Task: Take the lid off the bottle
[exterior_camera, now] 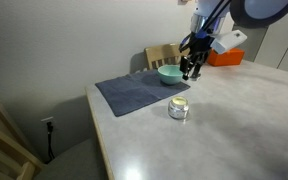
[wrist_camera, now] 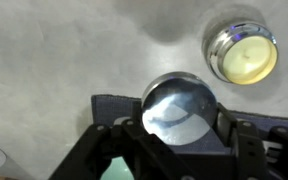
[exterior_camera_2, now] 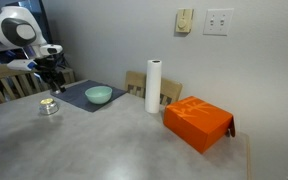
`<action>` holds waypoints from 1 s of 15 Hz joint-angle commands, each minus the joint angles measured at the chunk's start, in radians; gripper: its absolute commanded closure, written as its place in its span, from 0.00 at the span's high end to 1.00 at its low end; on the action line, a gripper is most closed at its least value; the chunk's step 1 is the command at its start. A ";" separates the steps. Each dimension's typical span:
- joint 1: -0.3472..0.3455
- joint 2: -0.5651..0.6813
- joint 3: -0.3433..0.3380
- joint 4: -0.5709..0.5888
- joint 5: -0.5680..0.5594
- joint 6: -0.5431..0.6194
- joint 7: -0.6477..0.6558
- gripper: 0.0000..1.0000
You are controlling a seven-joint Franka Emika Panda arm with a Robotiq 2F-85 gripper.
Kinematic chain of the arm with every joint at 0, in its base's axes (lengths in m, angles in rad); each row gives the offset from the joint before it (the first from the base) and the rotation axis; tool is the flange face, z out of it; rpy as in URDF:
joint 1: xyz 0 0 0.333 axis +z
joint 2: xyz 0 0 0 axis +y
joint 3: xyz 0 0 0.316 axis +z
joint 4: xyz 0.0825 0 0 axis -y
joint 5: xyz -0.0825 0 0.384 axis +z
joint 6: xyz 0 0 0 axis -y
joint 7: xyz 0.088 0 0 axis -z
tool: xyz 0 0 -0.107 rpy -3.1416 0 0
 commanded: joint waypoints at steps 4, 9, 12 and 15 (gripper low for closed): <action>-0.071 -0.040 -0.035 -0.161 0.010 0.130 0.019 0.44; -0.095 0.000 -0.023 -0.172 0.024 0.136 -0.032 0.44; -0.122 0.036 0.001 -0.155 0.056 0.123 -0.099 0.44; -0.156 0.071 0.032 -0.142 0.110 0.115 -0.198 0.44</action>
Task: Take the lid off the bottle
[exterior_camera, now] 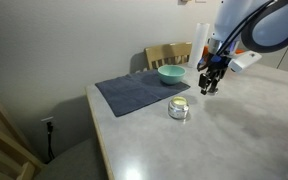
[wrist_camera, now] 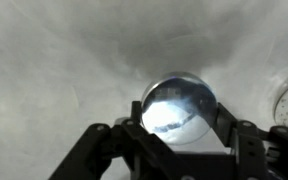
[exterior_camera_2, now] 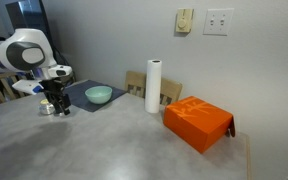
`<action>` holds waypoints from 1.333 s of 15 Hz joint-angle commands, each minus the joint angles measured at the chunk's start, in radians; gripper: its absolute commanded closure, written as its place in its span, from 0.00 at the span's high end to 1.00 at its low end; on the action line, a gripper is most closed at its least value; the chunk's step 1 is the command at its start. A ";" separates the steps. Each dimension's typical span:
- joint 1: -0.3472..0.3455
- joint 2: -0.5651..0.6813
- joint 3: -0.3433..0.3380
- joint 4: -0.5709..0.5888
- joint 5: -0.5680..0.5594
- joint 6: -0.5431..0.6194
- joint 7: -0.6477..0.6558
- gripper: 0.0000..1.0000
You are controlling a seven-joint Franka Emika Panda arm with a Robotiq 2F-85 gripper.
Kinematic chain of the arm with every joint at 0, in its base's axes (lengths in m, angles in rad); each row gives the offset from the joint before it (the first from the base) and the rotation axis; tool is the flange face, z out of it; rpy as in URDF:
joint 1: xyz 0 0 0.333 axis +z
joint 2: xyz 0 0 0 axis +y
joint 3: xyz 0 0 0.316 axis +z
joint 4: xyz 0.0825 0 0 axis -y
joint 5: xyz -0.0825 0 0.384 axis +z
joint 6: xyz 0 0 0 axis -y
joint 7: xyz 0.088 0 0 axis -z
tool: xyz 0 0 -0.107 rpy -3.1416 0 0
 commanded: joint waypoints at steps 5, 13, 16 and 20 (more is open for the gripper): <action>-0.126 0.092 0.105 0.053 0.142 -0.021 -0.287 0.44; -0.117 0.137 0.086 0.104 0.142 -0.050 -0.294 0.44; -0.117 0.157 0.083 0.124 0.142 -0.061 -0.293 0.44; -0.111 0.185 0.072 0.155 0.137 -0.091 -0.283 0.44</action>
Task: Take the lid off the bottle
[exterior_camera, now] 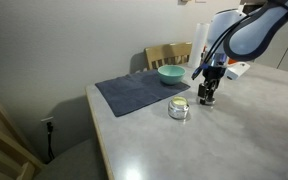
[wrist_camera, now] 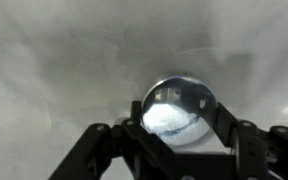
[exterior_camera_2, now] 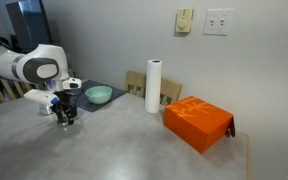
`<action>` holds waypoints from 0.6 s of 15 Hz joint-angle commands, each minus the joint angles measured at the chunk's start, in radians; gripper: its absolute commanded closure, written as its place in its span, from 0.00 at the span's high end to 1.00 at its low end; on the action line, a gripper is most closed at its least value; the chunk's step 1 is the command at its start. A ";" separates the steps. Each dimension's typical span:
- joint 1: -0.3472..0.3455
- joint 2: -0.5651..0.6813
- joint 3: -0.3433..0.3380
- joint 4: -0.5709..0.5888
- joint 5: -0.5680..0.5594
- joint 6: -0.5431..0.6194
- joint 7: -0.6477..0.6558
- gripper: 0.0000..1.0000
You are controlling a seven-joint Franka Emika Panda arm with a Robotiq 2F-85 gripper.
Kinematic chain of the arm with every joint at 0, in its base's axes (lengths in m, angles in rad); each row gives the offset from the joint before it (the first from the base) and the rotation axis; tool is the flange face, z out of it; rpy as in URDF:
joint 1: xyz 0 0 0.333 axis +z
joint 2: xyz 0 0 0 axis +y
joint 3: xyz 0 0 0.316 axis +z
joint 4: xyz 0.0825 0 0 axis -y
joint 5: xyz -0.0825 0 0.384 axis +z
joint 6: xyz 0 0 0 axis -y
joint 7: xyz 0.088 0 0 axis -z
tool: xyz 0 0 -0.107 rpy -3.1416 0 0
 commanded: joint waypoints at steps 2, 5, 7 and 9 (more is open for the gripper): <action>0.002 0.040 -0.010 0.057 -0.002 -0.060 0.001 0.44; -0.001 0.064 -0.009 0.091 0.001 -0.101 0.000 0.44; 0.000 0.073 -0.009 0.111 0.001 -0.128 0.003 0.44; -0.002 0.081 -0.006 0.128 0.004 -0.151 0.001 0.44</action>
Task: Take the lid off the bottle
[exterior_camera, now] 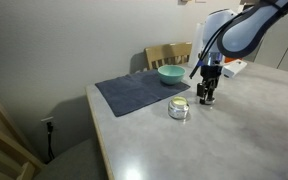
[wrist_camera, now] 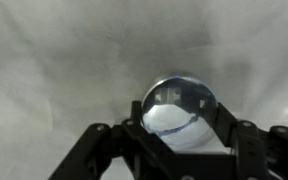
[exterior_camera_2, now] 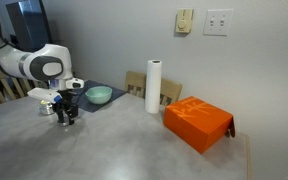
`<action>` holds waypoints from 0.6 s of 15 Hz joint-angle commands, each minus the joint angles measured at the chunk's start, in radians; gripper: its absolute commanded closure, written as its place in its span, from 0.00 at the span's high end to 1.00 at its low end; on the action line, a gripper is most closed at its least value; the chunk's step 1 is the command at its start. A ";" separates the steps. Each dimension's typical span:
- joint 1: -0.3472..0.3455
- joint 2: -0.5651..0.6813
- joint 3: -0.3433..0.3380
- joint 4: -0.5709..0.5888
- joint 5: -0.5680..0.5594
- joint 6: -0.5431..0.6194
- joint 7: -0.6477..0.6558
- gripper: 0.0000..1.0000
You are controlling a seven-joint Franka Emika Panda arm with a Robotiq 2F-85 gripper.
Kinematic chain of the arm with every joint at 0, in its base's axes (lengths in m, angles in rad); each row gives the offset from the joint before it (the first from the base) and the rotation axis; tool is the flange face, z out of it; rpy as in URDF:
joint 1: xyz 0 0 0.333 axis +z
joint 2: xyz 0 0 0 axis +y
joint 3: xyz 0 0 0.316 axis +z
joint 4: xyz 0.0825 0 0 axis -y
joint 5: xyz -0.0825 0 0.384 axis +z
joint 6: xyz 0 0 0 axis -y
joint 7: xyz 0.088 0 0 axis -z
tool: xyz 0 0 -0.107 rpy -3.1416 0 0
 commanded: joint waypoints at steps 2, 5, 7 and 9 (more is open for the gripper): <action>-0.002 0.060 -0.004 0.073 0.004 -0.067 -0.003 0.63; 0.000 0.074 -0.003 0.094 0.003 -0.092 -0.002 0.86; -0.002 0.079 -0.002 0.103 0.005 -0.100 -0.004 0.99; 0.004 0.081 -0.003 0.106 0.000 -0.094 0.001 1.00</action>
